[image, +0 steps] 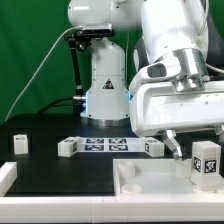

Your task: Assemble one leg

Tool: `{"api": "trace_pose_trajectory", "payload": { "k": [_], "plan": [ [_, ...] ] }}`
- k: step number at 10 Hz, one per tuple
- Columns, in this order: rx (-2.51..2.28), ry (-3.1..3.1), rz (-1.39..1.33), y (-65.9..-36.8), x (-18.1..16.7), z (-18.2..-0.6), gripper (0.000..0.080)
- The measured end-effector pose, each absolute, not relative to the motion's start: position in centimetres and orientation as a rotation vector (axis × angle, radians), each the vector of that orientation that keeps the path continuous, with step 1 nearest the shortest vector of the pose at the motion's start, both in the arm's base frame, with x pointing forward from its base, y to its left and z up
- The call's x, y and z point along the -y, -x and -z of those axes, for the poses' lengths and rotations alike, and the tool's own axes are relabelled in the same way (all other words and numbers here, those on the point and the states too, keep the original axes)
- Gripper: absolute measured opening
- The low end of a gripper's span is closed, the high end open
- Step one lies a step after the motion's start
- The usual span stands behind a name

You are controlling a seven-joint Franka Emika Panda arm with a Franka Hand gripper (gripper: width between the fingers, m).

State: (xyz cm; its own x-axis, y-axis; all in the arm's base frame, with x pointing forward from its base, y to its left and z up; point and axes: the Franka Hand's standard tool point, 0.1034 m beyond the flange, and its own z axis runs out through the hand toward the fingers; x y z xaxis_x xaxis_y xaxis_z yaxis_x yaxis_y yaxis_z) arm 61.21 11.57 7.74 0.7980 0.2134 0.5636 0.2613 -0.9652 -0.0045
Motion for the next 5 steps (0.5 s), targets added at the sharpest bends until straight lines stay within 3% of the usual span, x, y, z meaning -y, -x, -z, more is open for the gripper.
{"api": "trace_pose_trajectory", "payload": {
  "k": [5],
  "plan": [
    [0.387, 2.902, 0.89, -61.41, -11.55, -8.45, 0.0649]
  ]
}}
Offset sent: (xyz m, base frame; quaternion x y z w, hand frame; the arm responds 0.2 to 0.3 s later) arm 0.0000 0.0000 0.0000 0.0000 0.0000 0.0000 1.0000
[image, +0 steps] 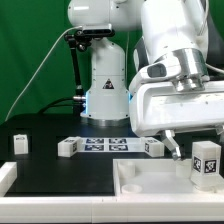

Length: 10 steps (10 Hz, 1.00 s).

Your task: Assemble one leg

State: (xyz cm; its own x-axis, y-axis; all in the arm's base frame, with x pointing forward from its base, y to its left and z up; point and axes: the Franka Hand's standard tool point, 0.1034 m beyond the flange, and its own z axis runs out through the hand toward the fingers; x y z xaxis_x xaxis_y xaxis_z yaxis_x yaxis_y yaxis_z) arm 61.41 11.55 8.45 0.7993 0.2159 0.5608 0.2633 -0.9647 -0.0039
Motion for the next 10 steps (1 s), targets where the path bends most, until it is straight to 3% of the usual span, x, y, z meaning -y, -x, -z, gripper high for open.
{"api": "trace_pose_trajectory", "payload": {
  "k": [2, 5, 6, 10],
  "plan": [
    [0.397, 2.907, 0.862, -61.7, -11.6, -9.6, 0.0649],
    [0.403, 2.915, 0.812, -61.6, -11.8, -9.2, 0.0649],
    [0.417, 2.942, 0.643, -61.1, -12.1, -8.3, 0.0649],
    [0.422, 2.966, 0.106, -61.5, -12.7, -8.9, 0.0649]
  ]
}}
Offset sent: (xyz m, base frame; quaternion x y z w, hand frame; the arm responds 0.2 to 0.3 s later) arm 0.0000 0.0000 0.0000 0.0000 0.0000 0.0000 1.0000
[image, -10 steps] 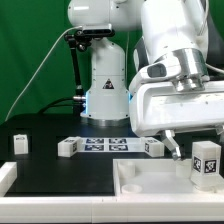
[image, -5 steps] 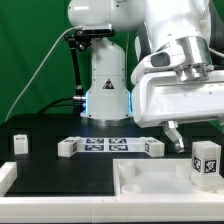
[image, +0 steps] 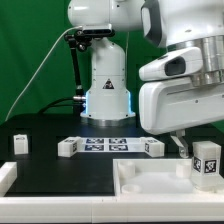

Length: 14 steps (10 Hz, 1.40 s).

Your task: Assemble one leg

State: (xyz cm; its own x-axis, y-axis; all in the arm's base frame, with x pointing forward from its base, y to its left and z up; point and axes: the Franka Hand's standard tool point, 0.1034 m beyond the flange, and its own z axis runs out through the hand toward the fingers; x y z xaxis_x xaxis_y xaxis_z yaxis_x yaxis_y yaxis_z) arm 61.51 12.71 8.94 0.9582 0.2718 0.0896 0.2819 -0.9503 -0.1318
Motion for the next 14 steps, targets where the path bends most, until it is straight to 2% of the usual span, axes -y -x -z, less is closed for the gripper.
{"api": "trace_pose_trajectory", "payload": {
  "k": [3, 9, 13, 14],
  "plan": [
    [0.455, 2.936, -0.165, -61.8, -13.0, -9.5, 0.0649],
    [0.417, 2.97, 0.01, -63.5, -11.5, -9.3, 0.0649],
    [0.42, 2.975, 0.072, -63.7, -11.5, -9.0, 0.0649],
    [0.42, 2.975, 0.072, -63.7, -11.5, -9.0, 0.0559]
  ]
}}
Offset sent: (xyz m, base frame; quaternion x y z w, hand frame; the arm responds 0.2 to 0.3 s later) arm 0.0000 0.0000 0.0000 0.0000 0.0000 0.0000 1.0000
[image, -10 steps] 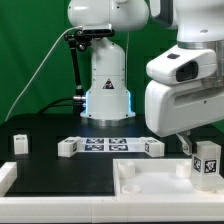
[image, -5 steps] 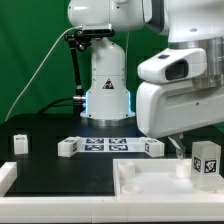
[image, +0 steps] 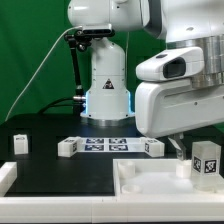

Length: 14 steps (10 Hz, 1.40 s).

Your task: Assemble one leg

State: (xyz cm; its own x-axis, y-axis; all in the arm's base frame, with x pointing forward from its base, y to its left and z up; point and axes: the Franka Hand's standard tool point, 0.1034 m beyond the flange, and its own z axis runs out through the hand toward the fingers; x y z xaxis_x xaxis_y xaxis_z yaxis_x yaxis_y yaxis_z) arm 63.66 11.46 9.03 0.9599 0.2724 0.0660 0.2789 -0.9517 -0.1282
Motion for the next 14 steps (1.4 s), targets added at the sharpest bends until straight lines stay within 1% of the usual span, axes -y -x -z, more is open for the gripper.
{"api": "trace_pose_trajectory", "payload": {
  "k": [1, 2, 3, 6, 9, 12, 14],
  "plan": [
    [0.42, 2.975, 0.071, -63.7, -11.5, -9.0, 0.0559],
    [0.42, 2.975, 0.071, -63.7, -11.5, -9.0, 0.0359],
    [0.419, 2.975, 0.071, -63.7, -11.5, -9.0, 0.0288],
    [0.234, 2.991, 0.059, -63.6, -11.6, -9.0, 0.0288],
    [-0.404, 2.984, 0.039, -63.8, -11.0, -8.8, 0.0288],
    [-0.884, 2.878, 0.024, -64.0, -10.4, -8.8, 0.029],
    [-1.229, 2.752, 0.017, -63.4, -10.4, -8.7, 0.029]
  ]
}}
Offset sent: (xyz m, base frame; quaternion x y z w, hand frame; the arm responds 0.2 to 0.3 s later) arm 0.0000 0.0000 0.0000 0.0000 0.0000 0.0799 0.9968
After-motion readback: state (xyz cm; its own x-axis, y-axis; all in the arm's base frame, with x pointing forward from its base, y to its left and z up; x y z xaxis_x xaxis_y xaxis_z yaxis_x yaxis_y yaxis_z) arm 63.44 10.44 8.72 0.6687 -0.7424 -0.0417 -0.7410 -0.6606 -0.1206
